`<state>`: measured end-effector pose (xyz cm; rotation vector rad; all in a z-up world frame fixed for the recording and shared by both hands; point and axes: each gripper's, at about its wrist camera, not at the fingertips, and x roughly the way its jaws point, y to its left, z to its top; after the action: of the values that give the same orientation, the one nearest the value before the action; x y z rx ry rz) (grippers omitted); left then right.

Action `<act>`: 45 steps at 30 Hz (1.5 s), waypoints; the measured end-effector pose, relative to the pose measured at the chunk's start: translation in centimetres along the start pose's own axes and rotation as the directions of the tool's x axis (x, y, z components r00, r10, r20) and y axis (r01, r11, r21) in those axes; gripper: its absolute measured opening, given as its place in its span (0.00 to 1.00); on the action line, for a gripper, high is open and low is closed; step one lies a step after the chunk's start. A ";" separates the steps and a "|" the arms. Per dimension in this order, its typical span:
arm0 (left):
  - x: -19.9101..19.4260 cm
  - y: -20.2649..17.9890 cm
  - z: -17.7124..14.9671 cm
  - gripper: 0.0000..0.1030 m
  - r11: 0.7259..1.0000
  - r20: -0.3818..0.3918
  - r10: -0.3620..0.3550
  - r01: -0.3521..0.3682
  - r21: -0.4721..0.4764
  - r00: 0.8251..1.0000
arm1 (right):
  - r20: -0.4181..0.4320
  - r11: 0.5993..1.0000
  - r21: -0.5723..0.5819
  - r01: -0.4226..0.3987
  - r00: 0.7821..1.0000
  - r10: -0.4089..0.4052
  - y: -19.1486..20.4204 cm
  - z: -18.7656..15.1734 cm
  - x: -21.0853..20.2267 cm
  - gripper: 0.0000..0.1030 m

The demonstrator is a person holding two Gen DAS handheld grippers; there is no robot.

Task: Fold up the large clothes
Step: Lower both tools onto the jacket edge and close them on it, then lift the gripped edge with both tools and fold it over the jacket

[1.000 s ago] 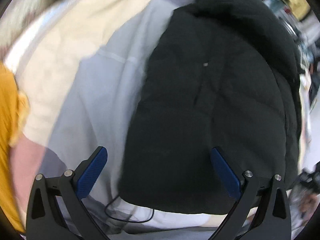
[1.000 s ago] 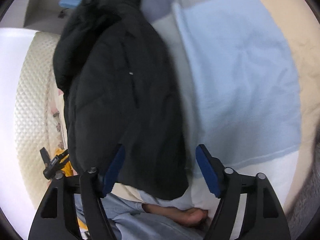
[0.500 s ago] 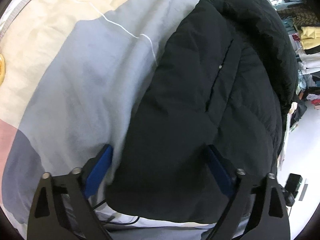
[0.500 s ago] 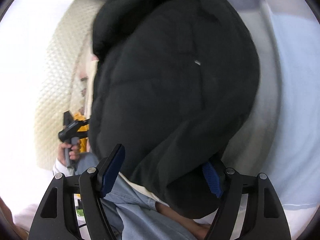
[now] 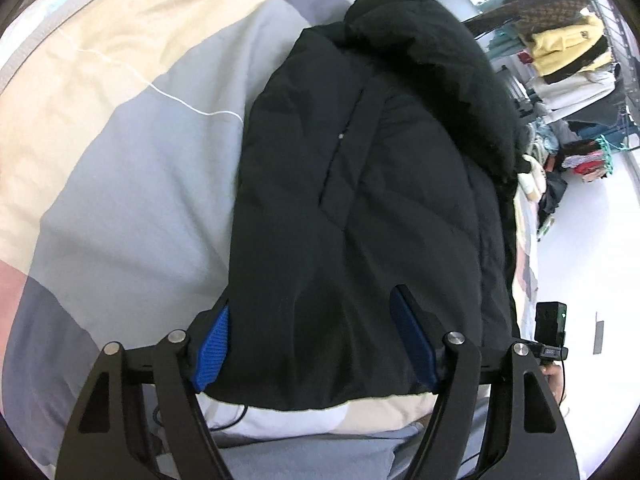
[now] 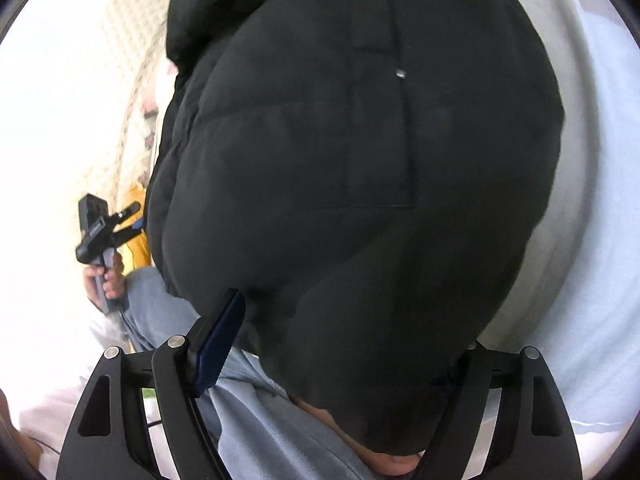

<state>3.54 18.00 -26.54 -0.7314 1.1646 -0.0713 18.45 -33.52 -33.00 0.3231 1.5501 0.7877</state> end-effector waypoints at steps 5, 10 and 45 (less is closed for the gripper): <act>-1.4 -0.8 -0.5 0.72 0.997 -0.006 -0.044 0.045 0.070 0.999 | 0.005 1.000 0.008 -0.005 1.000 0.005 0.6 0.3 0.2 0.77; 1.0 -1.5 0.6 0.72 0.999 -0.026 -0.044 0.044 0.006 0.999 | 0.010 1.000 0.028 -0.004 1.000 0.003 -0.2 0.4 0.5 0.77; -10.0 -5.8 -1.0 0.05 0.898 0.310 -0.420 0.440 0.005 0.853 | 0.563 0.969 -0.226 0.102 0.826 0.045 14.5 -5.3 -17.3 0.08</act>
<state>0.25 17.20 -15.41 -1.0165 0.6933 -0.2880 12.57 -35.45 -10.71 0.3121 0.8822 0.7639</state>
